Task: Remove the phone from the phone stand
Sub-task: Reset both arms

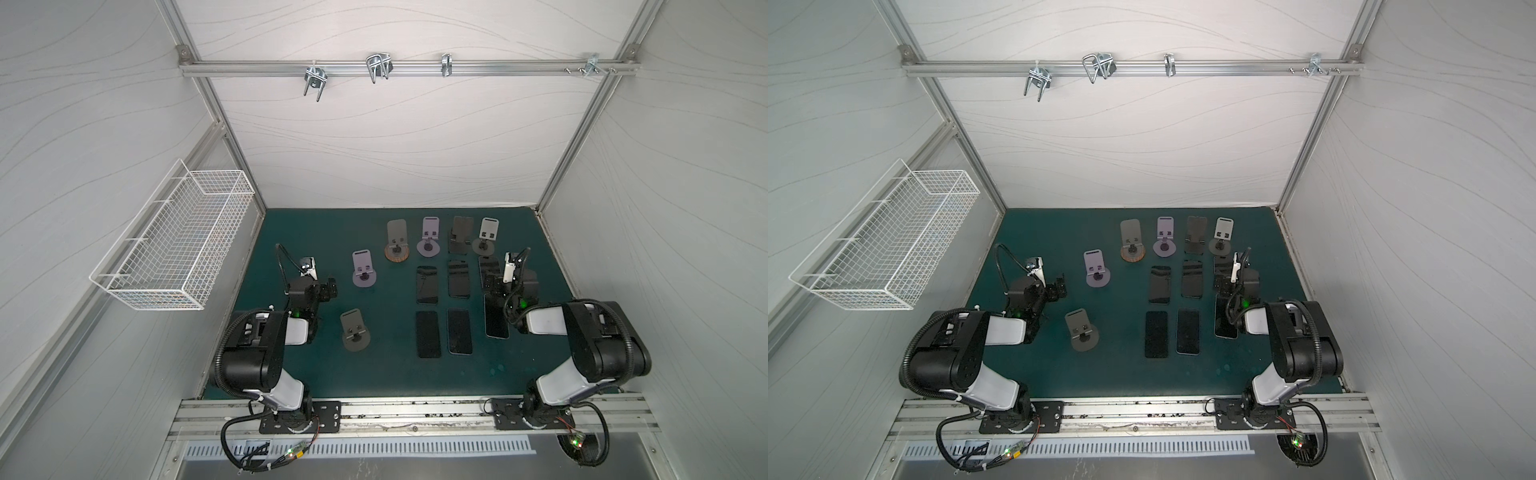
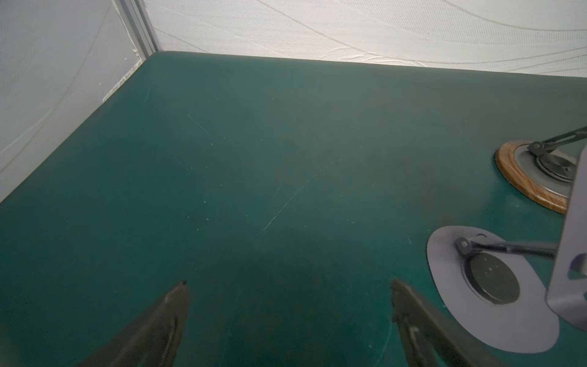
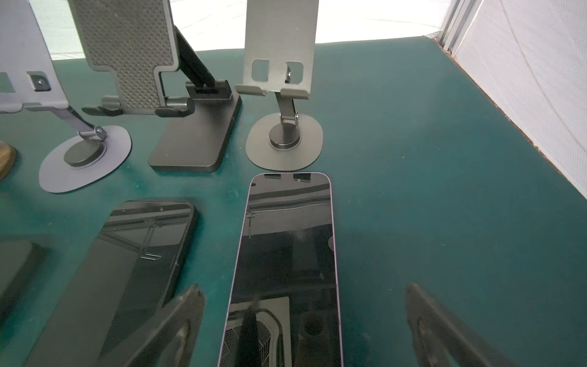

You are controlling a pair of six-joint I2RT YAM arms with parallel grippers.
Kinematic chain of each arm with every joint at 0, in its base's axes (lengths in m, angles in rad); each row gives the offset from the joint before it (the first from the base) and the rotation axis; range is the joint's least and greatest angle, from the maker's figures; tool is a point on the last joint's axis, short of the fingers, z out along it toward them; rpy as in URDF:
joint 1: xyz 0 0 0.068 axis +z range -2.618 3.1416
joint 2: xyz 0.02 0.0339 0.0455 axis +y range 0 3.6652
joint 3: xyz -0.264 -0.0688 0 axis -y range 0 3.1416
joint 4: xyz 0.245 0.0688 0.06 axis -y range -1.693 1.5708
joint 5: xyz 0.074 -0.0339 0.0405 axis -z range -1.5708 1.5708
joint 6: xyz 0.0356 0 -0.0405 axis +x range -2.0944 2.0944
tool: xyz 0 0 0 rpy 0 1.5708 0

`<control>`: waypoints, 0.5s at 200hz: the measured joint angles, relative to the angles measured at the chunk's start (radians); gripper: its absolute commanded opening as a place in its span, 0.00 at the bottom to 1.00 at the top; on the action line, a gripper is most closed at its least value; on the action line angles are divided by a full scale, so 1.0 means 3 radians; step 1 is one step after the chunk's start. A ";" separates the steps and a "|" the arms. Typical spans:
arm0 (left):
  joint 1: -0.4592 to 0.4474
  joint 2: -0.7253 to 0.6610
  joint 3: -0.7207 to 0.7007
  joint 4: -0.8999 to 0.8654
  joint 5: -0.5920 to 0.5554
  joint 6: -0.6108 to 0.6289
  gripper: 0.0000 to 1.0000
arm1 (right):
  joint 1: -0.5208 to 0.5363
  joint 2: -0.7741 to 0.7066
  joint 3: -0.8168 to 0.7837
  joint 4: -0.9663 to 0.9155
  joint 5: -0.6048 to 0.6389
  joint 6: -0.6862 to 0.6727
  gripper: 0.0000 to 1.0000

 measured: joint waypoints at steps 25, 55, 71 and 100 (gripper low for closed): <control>0.0000 0.0001 0.0081 -0.0064 0.0000 0.0001 1.00 | 0.0000 0.0000 0.0000 0.0000 0.0001 0.0000 0.99; -0.0003 0.0004 0.0168 -0.0121 0.0003 0.0001 1.00 | 0.0000 0.0000 0.0000 0.0000 0.0001 0.0000 0.99; -0.0003 0.0005 0.0168 -0.0144 0.0003 0.0003 1.00 | 0.0000 0.0000 0.0000 0.0000 0.0001 0.0000 0.99; -0.0003 0.0008 0.0168 -0.0177 0.0004 0.0003 1.00 | 0.0000 0.0000 0.0000 0.0000 0.0001 0.0000 0.99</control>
